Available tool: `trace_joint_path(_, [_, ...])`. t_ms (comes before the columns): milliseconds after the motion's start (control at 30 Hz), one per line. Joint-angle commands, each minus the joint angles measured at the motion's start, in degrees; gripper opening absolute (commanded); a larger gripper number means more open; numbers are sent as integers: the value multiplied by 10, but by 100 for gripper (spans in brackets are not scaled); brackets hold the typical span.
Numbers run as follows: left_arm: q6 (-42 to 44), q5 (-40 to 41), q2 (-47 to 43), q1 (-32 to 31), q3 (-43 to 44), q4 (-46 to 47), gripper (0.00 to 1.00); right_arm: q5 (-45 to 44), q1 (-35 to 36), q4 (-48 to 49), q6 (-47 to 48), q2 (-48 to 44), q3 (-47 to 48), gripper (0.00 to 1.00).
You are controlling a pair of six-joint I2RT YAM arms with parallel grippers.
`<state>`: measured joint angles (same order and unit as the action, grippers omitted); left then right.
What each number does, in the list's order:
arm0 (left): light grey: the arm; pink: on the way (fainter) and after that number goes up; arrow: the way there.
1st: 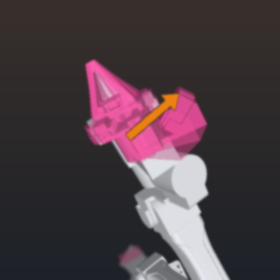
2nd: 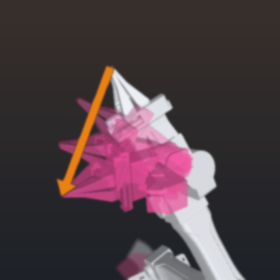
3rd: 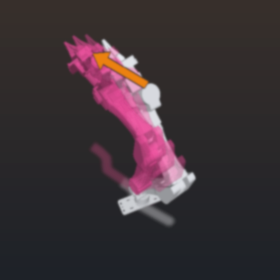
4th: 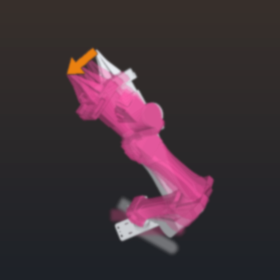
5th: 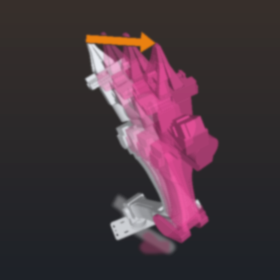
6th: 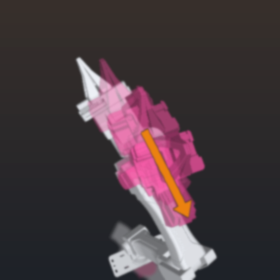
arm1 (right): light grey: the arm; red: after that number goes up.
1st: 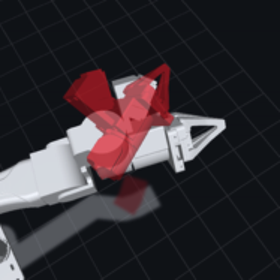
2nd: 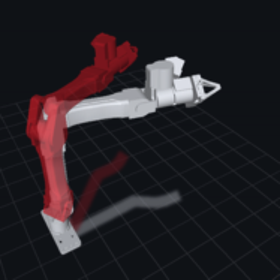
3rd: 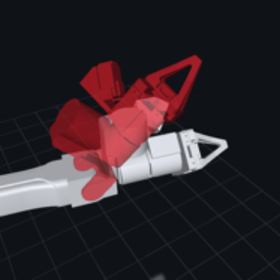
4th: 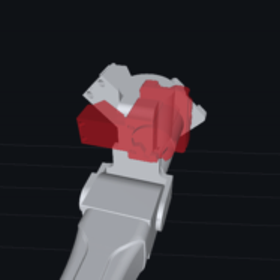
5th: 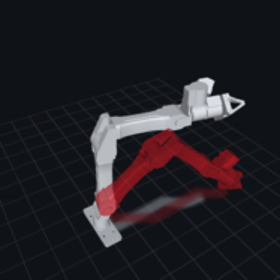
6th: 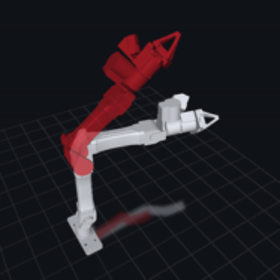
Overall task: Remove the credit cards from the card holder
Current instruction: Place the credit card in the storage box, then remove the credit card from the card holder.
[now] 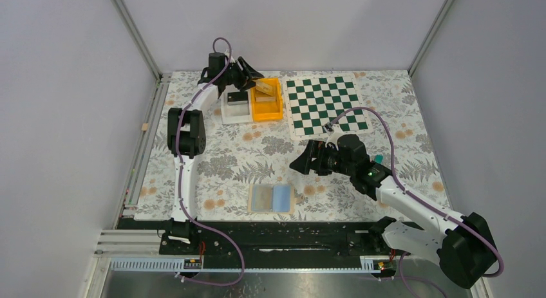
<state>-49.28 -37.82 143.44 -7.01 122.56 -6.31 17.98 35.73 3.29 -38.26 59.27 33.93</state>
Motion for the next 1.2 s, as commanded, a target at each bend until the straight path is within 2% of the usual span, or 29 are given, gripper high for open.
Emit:
trace_joint_path(0, [8,30,-43,2,27,16,57,-7,0,10,2,5,28,99])
trace_joint_path(567, [41,77,-69,-3,26,-2,59,2,-4,12,12,24,38,100])
trace_joint_path(833, [45,58,-97,-3,21,-26,59,-12,-4,-25,-1,41,59,99])
trace_joint_path(933, [52,42,-145,-3,-18,-59,59,-23,-4,-63,-13,39,69,100])
trace_joint_path(1067, [51,22,-248,-2,-120,-108,57,-20,-4,-67,-34,22,63,99])
trace_joint_path(1167, [52,4,-335,-6,-232,-134,54,-3,-2,-50,-55,14,52,93])
